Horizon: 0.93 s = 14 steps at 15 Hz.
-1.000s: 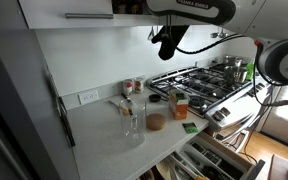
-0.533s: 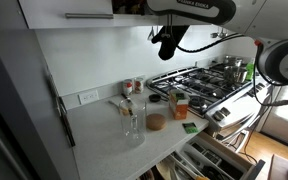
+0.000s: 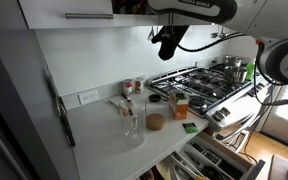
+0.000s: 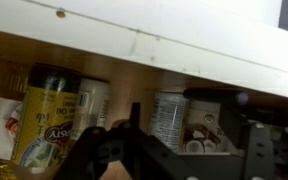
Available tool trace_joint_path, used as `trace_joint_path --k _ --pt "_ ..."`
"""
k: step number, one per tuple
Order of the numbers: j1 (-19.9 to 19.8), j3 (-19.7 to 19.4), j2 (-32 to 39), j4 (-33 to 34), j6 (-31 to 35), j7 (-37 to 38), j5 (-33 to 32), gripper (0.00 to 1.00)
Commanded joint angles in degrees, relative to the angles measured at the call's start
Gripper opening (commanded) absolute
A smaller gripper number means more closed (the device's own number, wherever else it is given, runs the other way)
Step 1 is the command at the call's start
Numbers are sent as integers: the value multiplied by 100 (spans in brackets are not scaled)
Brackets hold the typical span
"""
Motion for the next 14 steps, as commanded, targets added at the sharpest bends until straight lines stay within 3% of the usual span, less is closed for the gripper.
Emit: trace_joint_path --k 1,6,8,9,14 --pt "-4 72 51 122 34 -107 70 100" --pt "-5 77 22 67 -73 -143 29 100" --pt "-12 62 25 39 -126 -154 20 74" --pt "-15 63 27 32 -146 -169 24 70" --pt "-38 53 12 0 -319 -273 24 29"
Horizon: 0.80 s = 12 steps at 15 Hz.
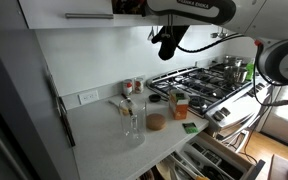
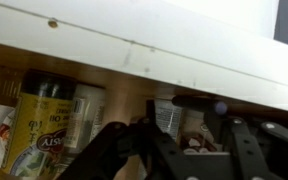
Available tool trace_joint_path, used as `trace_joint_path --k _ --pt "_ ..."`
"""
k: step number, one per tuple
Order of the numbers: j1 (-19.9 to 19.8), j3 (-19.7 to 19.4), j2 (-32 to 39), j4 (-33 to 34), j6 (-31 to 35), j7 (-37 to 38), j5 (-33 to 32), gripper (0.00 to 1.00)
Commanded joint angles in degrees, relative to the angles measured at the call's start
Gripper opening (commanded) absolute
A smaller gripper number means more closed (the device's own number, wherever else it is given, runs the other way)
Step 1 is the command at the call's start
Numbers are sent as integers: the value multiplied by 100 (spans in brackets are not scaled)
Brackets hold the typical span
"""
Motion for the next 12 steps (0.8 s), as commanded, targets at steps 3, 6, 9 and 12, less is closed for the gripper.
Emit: trace_joint_path --k 3,6,9,12 --pt "-67 12 -35 6 -302 -147 42 7" --pt "-107 24 -48 30 -303 -90 74 3" --pt "-140 24 -66 31 -290 -63 78 4" --pt "-102 -95 -103 60 -268 155 -40 4"
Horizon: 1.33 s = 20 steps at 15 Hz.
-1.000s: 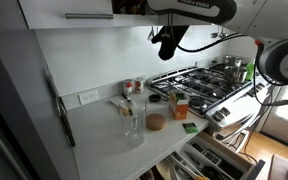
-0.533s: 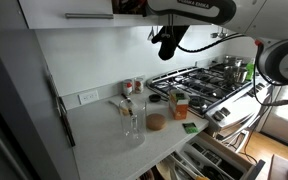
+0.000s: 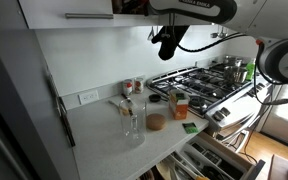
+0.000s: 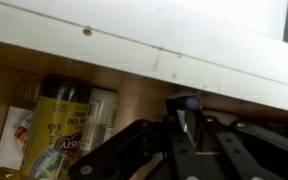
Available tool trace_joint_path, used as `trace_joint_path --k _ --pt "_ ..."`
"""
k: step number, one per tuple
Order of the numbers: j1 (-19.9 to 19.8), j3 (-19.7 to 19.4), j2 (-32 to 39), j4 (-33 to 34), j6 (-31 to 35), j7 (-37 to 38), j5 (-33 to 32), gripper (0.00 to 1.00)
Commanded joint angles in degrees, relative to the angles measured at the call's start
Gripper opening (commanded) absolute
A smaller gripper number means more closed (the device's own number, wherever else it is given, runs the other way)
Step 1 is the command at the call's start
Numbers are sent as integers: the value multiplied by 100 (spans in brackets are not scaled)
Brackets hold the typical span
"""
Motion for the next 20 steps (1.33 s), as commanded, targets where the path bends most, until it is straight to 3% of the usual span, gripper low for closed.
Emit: trace_joint_path --k 1,7,20 --pt "69 -228 -85 77 -127 403 -185 4" --pt "332 -688 -285 87 -270 1003 -772 4" --pt "771 -705 -1193 -490 -1167 1138 -957 4"
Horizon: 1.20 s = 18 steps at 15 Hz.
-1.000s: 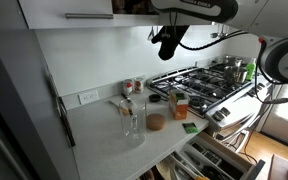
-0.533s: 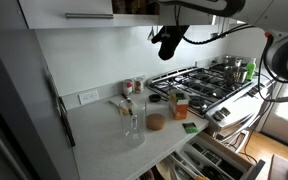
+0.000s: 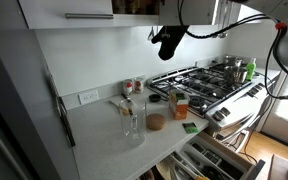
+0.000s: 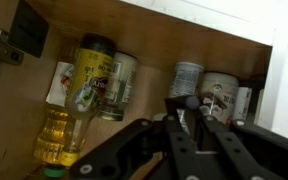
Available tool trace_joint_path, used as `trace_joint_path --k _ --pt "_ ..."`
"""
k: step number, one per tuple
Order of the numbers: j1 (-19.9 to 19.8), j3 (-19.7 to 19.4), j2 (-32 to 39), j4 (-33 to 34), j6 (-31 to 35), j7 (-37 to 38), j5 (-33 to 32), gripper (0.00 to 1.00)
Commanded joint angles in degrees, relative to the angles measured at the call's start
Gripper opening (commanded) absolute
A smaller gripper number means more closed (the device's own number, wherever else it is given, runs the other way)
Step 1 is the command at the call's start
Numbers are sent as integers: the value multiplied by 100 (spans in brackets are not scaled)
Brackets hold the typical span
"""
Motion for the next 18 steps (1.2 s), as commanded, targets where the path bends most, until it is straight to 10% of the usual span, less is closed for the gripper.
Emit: trace_joint_path --k 1,18 --pt "86 -81 -490 -600 -191 290 -198 4" --pt "-152 -35 -3223 -4360 718 1090 8 4"
